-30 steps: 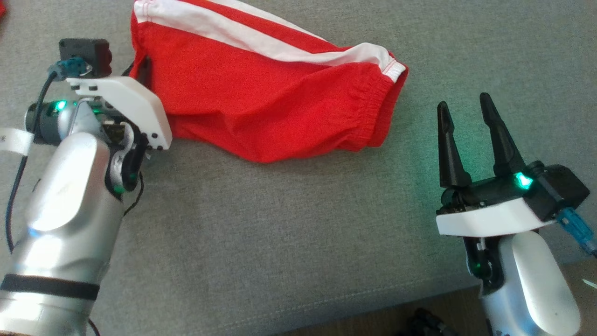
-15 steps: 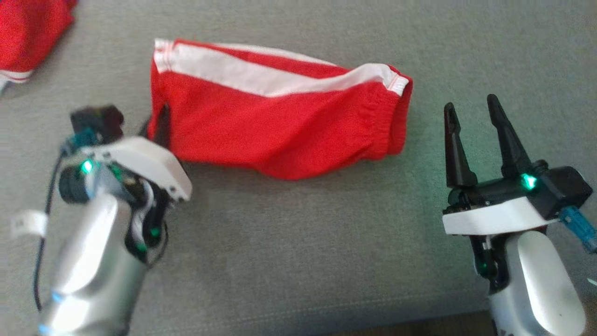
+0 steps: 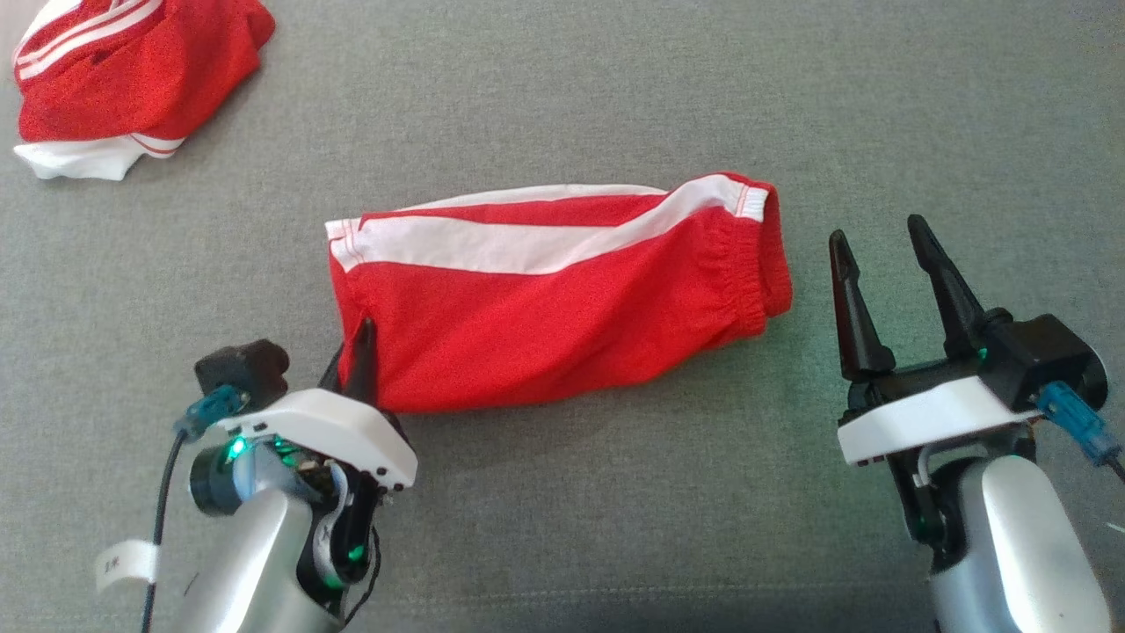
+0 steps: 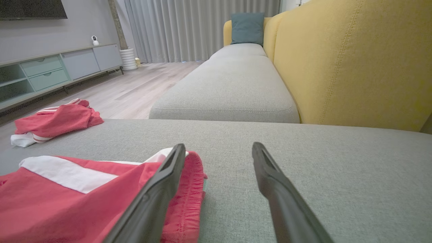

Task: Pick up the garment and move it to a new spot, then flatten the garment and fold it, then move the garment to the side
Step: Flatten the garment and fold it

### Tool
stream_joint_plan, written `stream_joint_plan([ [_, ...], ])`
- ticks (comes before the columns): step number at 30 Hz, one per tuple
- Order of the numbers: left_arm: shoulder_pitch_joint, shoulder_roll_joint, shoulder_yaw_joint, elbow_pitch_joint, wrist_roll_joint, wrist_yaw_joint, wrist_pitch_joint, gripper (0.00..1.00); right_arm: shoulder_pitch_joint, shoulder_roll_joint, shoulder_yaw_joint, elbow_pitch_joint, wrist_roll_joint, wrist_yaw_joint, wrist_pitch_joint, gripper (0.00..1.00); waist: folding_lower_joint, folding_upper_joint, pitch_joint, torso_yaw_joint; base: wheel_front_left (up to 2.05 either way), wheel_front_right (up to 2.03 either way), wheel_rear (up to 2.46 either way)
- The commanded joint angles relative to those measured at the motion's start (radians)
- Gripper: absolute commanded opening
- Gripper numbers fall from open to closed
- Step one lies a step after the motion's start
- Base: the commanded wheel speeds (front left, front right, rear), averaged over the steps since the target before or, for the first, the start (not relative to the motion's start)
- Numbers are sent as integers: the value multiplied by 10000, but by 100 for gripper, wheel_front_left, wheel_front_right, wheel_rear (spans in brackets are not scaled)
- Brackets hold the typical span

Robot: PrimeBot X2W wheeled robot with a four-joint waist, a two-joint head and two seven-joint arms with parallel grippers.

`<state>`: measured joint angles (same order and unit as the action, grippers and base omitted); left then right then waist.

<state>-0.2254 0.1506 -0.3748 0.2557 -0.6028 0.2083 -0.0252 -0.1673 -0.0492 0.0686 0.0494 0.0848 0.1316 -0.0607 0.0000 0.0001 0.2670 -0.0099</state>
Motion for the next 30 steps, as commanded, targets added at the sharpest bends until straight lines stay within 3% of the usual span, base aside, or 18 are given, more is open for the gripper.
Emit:
stream_joint_plan([
  [1,-220,129,376,-289,-50,29,-148,0,4,-10,187,-348,-67,-9,23,100,0,-1,-16,0,0,0,0],
  [2,-200,111,398,-234,-35,47,-269,14,-3,-10,187,-342,-79,-9,80,100,0,-1,-47,-2,0,0,0],
  [3,-186,103,397,-179,-5,47,-384,44,-9,-10,194,-322,-91,-9,145,100,0,-1,-90,-6,0,0,0],
  [4,-180,94,396,-141,25,29,-523,100,-21,-10,200,-300,-96,-9,203,100,0,-1,-132,-7,0,0,0],
  [11,-153,230,362,-106,477,-51,-1617,100,-162,-170,379,-65,-16,-9,943,100,0,-1,-590,46,0,0,0],
  [19,436,610,287,-883,1289,104,-2218,100,-623,-851,922,321,840,-9,2528,100,0,-1,-1132,246,0,0,0],
  [30,1437,206,249,-1817,1512,463,-2339,100,-2068,-1441,1301,2127,2584,-9,4679,100,0,-1,-991,1074,0,0,0],
])
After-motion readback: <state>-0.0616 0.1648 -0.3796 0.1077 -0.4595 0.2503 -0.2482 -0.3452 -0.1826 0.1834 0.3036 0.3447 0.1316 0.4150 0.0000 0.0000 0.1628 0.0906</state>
